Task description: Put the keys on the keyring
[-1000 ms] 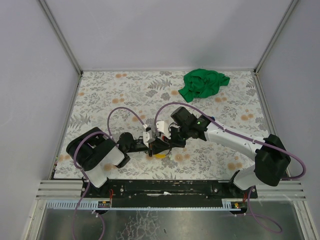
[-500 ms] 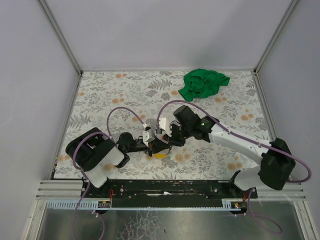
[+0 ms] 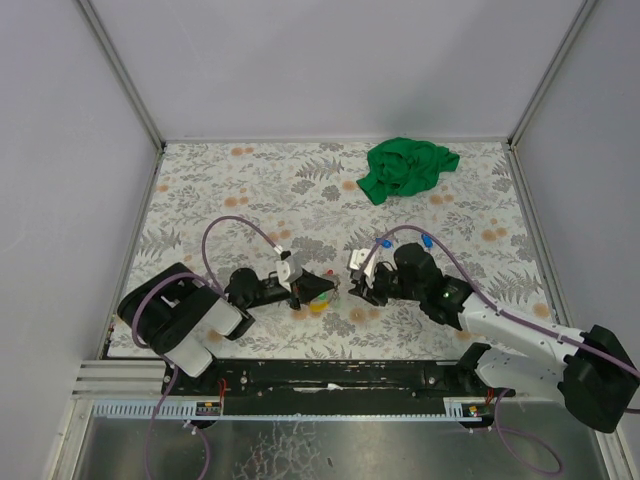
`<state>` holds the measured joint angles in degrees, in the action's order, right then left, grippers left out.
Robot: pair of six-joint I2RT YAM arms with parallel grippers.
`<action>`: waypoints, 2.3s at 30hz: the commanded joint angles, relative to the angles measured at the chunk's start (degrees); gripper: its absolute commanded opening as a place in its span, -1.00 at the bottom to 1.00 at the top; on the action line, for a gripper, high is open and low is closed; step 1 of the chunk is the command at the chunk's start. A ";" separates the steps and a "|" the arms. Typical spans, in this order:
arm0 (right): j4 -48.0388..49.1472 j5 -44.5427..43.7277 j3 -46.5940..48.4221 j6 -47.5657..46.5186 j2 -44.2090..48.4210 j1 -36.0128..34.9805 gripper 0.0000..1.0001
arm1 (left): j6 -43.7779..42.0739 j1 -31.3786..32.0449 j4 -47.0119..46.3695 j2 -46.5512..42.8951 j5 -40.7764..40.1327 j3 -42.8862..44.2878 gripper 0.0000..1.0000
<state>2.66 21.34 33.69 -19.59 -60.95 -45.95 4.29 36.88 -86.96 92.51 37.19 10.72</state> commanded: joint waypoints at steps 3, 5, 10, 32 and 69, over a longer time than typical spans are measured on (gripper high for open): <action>23.56 3.97 -8.88 -0.01 2.80 1.10 -0.30 | 0.04 -0.51 -5.12 -3.47 -1.04 -1.36 -1.00; 26.12 5.63 -9.75 -0.87 1.66 1.30 -0.30 | 0.10 -0.58 -5.11 -3.64 -0.47 -1.40 -1.00; 29.56 7.99 -10.31 -2.08 0.23 1.63 -0.30 | 0.20 -0.58 -4.99 -3.99 0.83 -1.34 -1.00; 27.67 12.11 -6.73 -2.32 -4.08 2.10 -0.54 | 0.87 -0.57 -4.98 -3.83 4.25 -0.70 -1.00; -25.51 3.72 24.14 -5.86 -14.84 0.44 -1.00 | -1.79 -0.62 -2.04 -5.78 2.58 -1.14 -0.40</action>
<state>-16.36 27.55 53.12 -24.84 -74.96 -44.49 4.01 36.58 -86.59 88.25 41.54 9.74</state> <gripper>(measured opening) 0.011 0.291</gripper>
